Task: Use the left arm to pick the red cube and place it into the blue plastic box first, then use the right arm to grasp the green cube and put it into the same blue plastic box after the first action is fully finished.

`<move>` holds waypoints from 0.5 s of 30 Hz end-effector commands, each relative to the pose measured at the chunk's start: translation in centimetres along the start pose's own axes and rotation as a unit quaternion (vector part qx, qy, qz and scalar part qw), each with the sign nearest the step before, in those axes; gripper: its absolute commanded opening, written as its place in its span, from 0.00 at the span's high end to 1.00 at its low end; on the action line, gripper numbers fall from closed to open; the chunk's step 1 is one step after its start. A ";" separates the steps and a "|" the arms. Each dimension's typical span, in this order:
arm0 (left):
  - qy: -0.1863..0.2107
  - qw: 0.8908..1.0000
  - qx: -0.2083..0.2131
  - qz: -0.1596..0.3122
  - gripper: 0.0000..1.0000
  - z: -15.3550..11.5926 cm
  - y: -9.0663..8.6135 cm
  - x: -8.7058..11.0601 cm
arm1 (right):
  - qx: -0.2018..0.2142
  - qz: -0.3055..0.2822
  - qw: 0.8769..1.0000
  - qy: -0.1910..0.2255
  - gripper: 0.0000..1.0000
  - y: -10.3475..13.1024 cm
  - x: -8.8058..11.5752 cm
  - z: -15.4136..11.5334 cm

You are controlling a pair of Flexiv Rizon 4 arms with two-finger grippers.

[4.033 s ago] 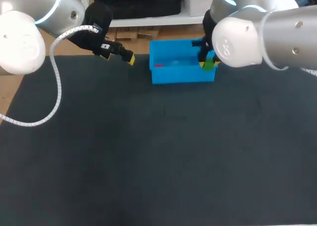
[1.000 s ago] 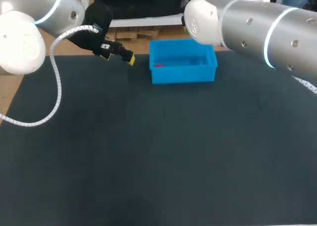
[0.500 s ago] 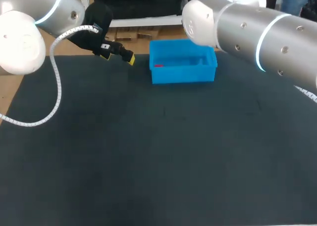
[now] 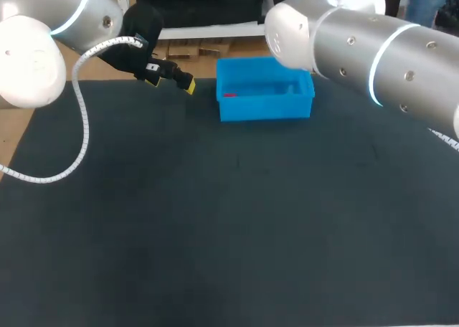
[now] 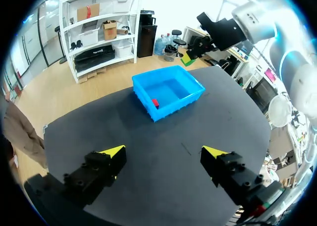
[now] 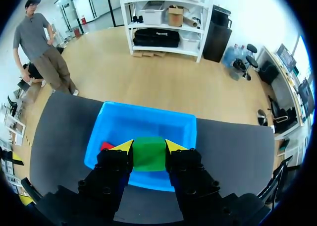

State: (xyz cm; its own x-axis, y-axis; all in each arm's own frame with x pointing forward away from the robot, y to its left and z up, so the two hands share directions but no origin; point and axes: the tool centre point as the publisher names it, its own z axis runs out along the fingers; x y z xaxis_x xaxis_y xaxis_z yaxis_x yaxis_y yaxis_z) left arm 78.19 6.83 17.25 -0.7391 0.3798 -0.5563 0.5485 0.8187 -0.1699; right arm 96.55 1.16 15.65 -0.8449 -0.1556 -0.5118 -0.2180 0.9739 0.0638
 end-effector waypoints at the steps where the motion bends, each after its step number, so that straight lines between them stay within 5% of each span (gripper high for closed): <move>1: -0.002 1.000 0.003 0.001 0.00 0.0 0.1 0.1 | 0.000 -0.002 1.000 0.010 1.00 -0.1 -1.2 0.9; 9: -0.002 1.000 0.003 0.001 0.00 0.0 0.1 0.1 | 0.004 -0.006 1.000 0.009 1.00 -0.2 -1.3 1.2; 10: -0.002 1.000 0.003 0.001 0.00 0.0 0.1 0.1 | 0.010 -0.007 1.000 0.007 0.92 -0.2 -1.3 1.2; 11: -0.002 1.000 0.003 0.001 0.00 0.0 0.1 0.1 | 0.011 -0.009 1.000 0.006 0.07 -0.2 -1.4 1.2; 15: -0.002 1.000 0.003 0.001 0.00 0.0 0.1 0.1 | 0.014 -0.019 1.000 0.008 0.00 -0.2 -1.4 1.1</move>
State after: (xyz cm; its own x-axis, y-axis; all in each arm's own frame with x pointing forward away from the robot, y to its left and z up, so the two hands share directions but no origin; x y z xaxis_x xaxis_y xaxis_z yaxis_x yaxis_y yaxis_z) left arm 78.19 6.83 17.25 -0.7391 0.3798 -0.5563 0.5485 0.8187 -0.1699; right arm 97.04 0.92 15.29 -0.8289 -0.1911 -0.5258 -0.2379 0.9710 0.0221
